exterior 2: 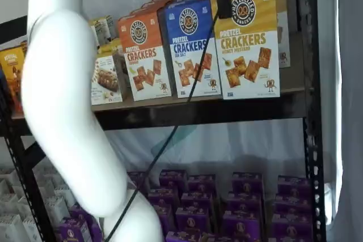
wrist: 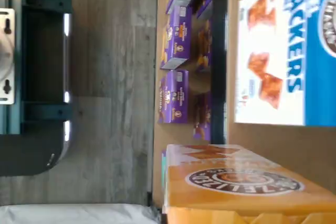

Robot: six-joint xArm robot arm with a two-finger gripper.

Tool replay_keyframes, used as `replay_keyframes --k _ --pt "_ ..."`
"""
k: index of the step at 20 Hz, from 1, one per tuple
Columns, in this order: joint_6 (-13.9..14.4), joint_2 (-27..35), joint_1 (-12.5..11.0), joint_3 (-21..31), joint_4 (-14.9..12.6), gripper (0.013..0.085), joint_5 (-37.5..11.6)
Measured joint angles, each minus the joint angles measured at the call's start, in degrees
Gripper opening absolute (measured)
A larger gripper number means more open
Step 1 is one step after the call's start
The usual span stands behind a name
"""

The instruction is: Retrieve the yellow and white box located on the top shelf, the sixth one from the left

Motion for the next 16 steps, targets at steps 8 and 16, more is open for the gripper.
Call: replay_keyframes --k 8,16 --pt "-1.66 -6.13 -1.61 4.22 -1.02 0.0570 4.34" --pt "2.17 -9.89 2.24 6.91 -1.54 0.0570 7.36"
